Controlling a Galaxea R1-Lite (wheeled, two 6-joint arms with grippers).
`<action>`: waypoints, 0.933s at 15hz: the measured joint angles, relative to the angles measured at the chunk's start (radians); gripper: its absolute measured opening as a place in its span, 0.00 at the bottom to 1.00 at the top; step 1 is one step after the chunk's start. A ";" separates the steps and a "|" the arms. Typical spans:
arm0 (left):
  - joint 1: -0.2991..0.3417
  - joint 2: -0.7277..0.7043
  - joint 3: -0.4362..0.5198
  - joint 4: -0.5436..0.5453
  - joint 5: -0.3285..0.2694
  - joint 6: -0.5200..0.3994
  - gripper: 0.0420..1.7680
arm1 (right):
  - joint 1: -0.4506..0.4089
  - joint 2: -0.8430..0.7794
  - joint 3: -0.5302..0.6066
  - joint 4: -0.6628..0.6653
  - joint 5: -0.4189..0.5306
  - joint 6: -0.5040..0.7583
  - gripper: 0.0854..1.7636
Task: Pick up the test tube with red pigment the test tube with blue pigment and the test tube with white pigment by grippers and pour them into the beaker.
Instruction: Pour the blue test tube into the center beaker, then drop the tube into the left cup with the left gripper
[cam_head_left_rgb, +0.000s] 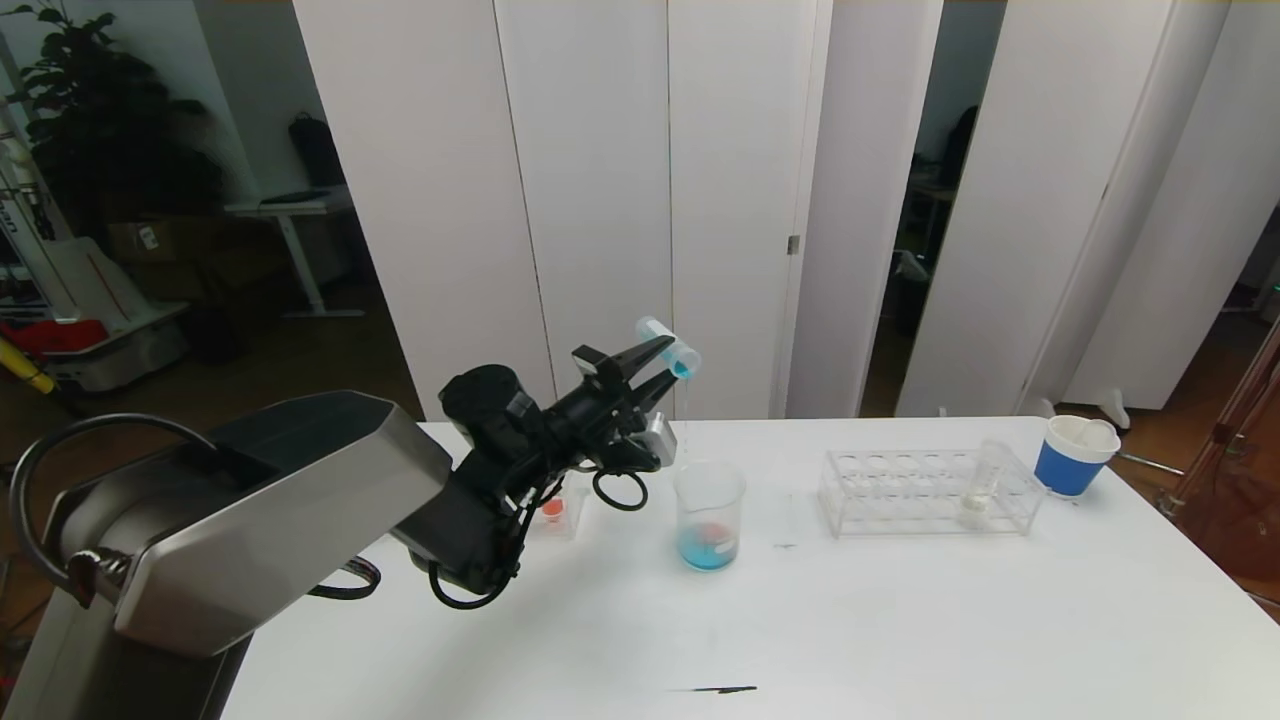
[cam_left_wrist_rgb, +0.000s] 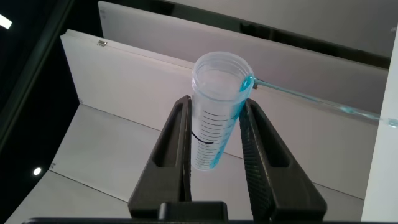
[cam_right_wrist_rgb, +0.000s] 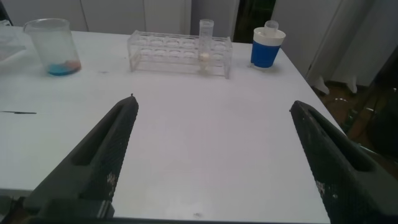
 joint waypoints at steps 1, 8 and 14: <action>0.001 -0.003 0.002 0.000 0.000 0.003 0.31 | 0.000 0.000 0.000 0.000 0.000 0.000 0.99; 0.003 -0.009 0.004 0.000 -0.003 0.010 0.31 | 0.000 0.000 0.000 0.000 0.000 0.000 0.99; 0.004 -0.013 0.006 0.000 -0.030 0.034 0.31 | 0.000 0.000 0.000 0.000 0.000 0.000 0.99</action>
